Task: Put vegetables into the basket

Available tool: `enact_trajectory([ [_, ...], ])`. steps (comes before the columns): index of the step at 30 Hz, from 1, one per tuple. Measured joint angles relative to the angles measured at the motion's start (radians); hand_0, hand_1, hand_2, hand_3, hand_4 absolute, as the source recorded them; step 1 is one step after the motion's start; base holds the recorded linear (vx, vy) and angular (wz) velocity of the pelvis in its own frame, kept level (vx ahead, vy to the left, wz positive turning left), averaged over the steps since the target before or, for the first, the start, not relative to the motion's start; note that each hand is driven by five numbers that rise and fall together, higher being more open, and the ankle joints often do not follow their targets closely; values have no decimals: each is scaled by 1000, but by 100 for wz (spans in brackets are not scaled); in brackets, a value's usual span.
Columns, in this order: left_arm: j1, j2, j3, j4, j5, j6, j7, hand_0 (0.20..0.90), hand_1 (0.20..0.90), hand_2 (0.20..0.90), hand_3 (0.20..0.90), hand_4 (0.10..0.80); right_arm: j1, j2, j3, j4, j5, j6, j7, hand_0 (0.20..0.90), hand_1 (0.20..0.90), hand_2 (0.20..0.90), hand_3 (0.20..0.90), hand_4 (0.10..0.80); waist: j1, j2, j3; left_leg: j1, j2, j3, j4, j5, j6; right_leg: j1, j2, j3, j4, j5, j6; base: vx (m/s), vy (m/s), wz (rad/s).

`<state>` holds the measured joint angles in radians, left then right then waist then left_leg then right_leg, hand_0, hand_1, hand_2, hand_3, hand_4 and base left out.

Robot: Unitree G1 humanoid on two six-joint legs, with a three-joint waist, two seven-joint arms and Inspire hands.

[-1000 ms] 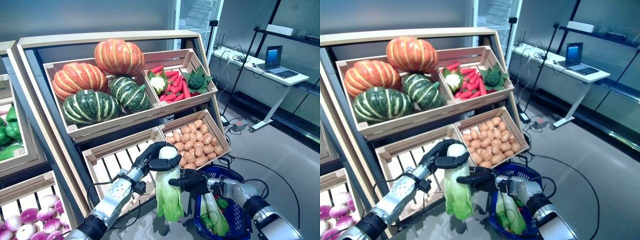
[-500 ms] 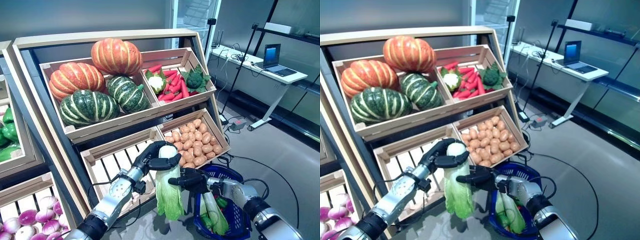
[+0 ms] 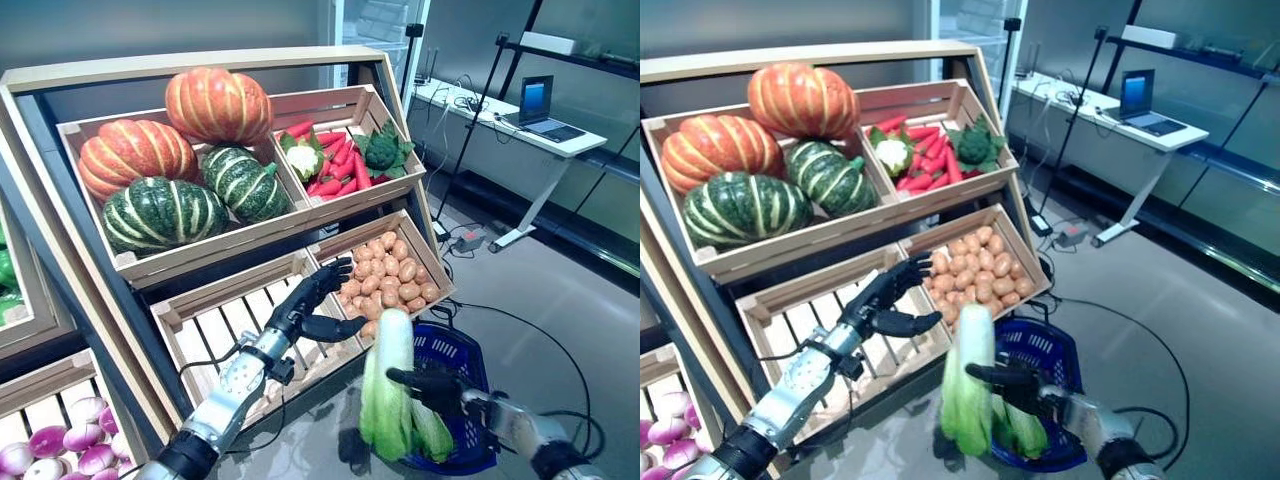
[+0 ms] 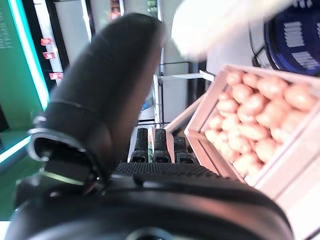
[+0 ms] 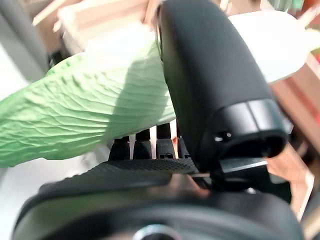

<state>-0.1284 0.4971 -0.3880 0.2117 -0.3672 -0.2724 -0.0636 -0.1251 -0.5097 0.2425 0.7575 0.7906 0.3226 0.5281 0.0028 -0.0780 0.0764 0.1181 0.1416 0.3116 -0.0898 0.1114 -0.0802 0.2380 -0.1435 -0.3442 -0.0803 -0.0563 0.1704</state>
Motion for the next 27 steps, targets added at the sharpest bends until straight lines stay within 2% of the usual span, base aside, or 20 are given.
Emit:
enact_trajectory([
  [4, 18, 29, 74, 1, -1, -3, 18, 900, 900, 900, 900, 800, 61, -11, -80, 14, 0, -5, 4, 300, 300, 300, 300, 400, -19, -18, 17, -5, 0, 1, 0, 0, 0, -2, 0, 1, -1, 1, 0, -45, -35, -1],
  [8, 18, 31, 122, 5, -3, -3, 24, 900, 900, 900, 900, 800, 64, -15, -98, 55, 3, -33, 4, 300, 300, 300, 300, 400, -18, -23, 25, -8, 0, 1, 0, 0, 0, -5, 0, 1, -2, 3, 0, -30, -45, 0],
  [13, 20, 25, 124, 17, -5, -2, 22, 900, 900, 900, 900, 800, 55, -15, -159, 57, 9, -97, -11, 300, 300, 300, 300, 400, -14, -18, 28, -8, 0, 0, 0, 0, 0, -2, 1, 0, -3, 3, 0, -2, -22, 1],
  [19, 61, 13, 123, 47, -5, 2, 18, 900, 900, 900, 900, 800, 33, -11, -194, 54, 14, -158, -122, 300, 300, 300, 300, 400, -13, -12, 32, -6, -1, 1, 0, 0, 0, 0, 0, 0, -3, 3, 0, 39, -7, 0],
  [23, 91, 3, 116, 65, -6, 4, 35, 900, 900, 900, 900, 800, -7, -10, -191, 75, 1, -219, -249, 300, 300, 300, 300, 400, -4, 12, 57, -12, 0, 0, 7, 1, 1, -8, -2, -1, 12, 3, -1, -167, 4, 1],
  [27, -16, -1, 70, 93, -30, 2, 78, 900, 900, 900, 900, 800, -207, -32, -193, 161, -7, -299, -416, 300, 300, 300, 300, 400, 9, 68, 168, -186, 31, -13, 161, -22, 23, -180, -20, -2, 183, -35, -19, -306, 8, 9],
])
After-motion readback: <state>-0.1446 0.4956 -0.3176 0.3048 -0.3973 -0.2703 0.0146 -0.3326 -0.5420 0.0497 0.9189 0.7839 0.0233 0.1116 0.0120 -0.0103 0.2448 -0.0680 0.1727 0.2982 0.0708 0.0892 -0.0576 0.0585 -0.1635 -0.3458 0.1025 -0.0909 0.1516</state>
